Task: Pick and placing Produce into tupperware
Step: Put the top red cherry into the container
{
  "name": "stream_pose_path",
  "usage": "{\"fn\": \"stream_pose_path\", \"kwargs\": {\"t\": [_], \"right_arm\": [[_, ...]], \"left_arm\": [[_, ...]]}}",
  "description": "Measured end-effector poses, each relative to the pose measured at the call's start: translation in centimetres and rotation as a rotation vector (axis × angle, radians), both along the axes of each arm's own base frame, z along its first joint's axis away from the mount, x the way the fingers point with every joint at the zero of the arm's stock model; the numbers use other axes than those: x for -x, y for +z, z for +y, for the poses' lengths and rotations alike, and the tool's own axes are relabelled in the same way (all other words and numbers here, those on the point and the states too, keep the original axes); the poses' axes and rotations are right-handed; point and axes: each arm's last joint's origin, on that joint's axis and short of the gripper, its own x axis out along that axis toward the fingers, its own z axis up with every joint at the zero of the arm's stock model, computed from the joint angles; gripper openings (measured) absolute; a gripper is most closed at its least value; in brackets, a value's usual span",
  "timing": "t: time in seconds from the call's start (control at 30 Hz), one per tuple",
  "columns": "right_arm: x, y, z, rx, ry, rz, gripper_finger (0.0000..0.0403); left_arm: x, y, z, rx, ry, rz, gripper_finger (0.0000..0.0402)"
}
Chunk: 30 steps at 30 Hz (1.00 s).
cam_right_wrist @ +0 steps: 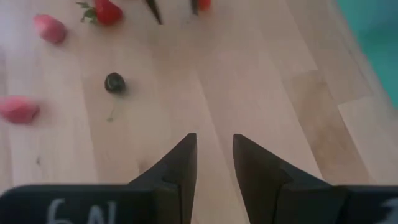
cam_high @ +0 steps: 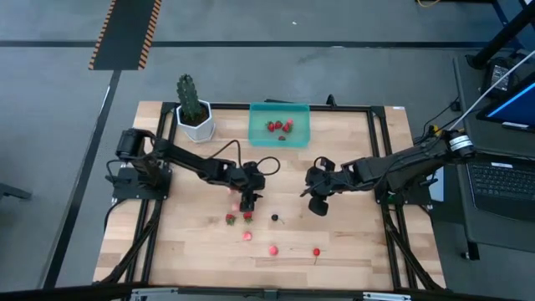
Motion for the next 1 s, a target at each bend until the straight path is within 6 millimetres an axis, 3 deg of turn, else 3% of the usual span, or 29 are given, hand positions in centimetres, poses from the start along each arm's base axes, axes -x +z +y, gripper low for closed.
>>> {"fn": "stream_pose_path", "kwargs": {"t": [0.5,1.0], "right_arm": [[2.1,3.2,0.7,0.066,0.084,-0.137,0.0106],[1.9,3.6,0.8,0.055,0.085,-0.188,0.0106]], "left_arm": [[-0.3,-1.1,0.2,-0.041,-0.005,0.023,0.0181],[-0.3,-1.4,0.6,-0.096,-0.023,0.041,0.0168]]}}
